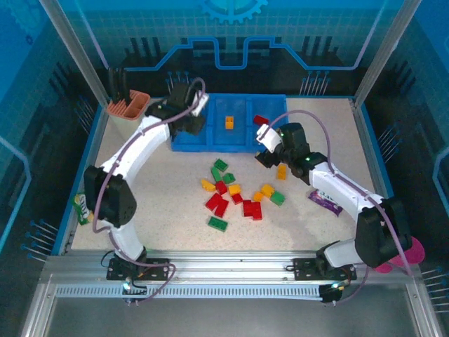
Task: Sort the legos into containers by color
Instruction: Place the lego in the container.
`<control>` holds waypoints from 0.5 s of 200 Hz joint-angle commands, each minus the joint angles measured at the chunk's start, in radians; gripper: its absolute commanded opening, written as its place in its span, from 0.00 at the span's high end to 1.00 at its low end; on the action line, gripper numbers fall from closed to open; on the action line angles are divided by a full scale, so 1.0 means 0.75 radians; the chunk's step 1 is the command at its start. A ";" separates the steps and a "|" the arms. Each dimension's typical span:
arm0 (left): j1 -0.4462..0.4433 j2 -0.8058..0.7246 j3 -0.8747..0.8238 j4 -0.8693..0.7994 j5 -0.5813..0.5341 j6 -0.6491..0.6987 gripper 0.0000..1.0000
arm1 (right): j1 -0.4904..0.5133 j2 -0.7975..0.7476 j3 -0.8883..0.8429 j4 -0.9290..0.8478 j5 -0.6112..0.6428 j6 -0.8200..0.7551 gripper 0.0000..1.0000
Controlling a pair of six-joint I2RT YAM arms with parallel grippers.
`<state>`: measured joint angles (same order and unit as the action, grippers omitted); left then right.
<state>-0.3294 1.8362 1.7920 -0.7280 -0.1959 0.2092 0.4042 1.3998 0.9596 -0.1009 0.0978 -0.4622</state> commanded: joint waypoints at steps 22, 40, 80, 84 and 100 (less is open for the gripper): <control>0.068 0.472 0.487 -0.272 -0.100 -0.121 0.71 | -0.012 -0.113 -0.027 -0.082 -0.042 0.178 0.15; 0.089 0.613 0.630 -0.290 -0.107 -0.165 0.71 | -0.005 -0.152 -0.037 -0.123 -0.059 0.236 0.15; 0.150 0.789 0.763 -0.279 -0.076 -0.269 0.71 | 0.016 -0.195 -0.053 -0.203 -0.082 0.303 0.15; 0.155 0.798 0.760 -0.274 -0.066 -0.275 0.71 | 0.017 -0.196 -0.054 -0.206 -0.083 0.307 0.15; 0.170 0.826 0.742 -0.255 -0.040 -0.295 0.71 | 0.021 -0.194 -0.059 -0.223 -0.083 0.319 0.14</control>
<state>-0.2302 2.4466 2.3093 -0.9012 -0.2466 0.0483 0.4076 1.2667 0.9340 -0.2073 0.0582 -0.2733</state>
